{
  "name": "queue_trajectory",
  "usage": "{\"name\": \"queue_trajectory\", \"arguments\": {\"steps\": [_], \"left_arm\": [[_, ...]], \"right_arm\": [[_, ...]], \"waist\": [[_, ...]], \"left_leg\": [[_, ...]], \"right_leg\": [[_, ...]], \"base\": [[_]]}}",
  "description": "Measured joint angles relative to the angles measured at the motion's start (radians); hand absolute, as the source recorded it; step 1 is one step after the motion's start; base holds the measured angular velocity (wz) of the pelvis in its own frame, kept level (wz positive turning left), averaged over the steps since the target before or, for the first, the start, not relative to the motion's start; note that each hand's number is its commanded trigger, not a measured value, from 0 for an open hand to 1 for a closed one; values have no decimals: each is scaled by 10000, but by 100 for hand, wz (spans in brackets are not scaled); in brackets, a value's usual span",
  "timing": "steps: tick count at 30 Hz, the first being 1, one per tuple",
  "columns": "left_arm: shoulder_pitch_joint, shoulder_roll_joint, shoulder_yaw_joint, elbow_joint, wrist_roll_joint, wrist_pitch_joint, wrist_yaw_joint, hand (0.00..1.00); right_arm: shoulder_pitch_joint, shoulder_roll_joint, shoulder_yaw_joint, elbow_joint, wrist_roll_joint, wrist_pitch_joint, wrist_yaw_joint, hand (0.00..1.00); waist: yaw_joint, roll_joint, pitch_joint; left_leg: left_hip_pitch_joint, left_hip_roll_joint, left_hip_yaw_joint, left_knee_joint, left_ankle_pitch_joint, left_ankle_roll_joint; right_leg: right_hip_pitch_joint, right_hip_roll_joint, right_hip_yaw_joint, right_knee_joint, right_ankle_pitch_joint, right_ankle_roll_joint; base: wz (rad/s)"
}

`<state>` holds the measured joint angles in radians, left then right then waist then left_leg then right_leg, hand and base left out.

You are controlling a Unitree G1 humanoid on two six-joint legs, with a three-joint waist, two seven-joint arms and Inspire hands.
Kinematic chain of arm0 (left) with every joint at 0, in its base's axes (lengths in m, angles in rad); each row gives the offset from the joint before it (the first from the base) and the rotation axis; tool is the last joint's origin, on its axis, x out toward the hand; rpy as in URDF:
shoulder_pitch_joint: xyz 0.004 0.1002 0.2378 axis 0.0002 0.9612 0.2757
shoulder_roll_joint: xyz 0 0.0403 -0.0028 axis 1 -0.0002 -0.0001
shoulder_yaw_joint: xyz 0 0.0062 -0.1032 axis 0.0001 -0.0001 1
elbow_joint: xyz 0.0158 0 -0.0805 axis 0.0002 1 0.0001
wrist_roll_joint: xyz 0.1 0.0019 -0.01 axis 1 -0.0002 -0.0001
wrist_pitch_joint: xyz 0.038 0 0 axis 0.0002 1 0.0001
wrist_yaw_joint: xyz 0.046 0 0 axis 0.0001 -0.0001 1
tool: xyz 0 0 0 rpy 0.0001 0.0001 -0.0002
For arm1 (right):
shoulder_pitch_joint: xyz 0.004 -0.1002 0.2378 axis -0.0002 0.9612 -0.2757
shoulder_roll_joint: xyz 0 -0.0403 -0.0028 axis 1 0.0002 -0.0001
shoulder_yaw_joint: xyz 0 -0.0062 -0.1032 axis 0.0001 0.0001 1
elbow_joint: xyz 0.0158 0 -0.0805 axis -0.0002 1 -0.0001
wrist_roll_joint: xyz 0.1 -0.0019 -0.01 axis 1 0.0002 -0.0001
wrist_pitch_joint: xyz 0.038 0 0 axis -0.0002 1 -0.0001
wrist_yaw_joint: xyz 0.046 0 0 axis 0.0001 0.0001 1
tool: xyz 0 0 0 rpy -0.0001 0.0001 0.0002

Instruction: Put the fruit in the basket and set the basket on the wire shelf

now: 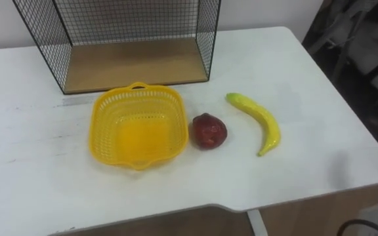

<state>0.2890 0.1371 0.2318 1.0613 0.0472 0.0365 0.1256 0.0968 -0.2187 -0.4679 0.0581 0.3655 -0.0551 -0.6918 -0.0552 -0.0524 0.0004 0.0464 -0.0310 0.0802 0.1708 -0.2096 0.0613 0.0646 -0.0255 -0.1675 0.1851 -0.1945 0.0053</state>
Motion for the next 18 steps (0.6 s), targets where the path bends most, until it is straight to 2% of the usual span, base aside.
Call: {"name": "queue_trajectory", "arguments": {"steps": [5,10,12,16,18], "left_arm": [[-16,22,-96,-44,64,-62,-6,0],[-27,30,-554,-96,135,-148,-36,0],[-27,30,-593,-73,136,-167,-86,0],[15,39,-597,74,278,-161,-90,0],[41,60,-607,195,347,-132,-91,0]], "right_arm": [[1,-165,533,-77,-890,0,753,0],[3,-381,1407,-62,-919,0,2029,0],[9,-383,1644,1,-968,5,2742,0],[11,-384,1986,36,-1119,62,3531,0],[10,-385,2143,35,-1403,124,4057,0]], "waist": [[55,24,-8],[76,32,-2],[84,-1,8],[157,-59,18],[153,-147,30]], "left_leg": [[-5,-5,5,13,0,0],[-4,-1,-6,8,1,-1],[0,-2,-6,8,1,-1],[38,4,-12,5,1,-1],[42,8,-15,9,1,-2]], "right_leg": [[8,-10,-20,1,1,-1],[18,-6,-30,0,1,-1],[25,-8,-31,1,1,-1],[59,-10,-63,-2,1,0],[70,-12,-92,-3,1,-1]], "base": [[-1],[0],[0],[0],[0]]}}
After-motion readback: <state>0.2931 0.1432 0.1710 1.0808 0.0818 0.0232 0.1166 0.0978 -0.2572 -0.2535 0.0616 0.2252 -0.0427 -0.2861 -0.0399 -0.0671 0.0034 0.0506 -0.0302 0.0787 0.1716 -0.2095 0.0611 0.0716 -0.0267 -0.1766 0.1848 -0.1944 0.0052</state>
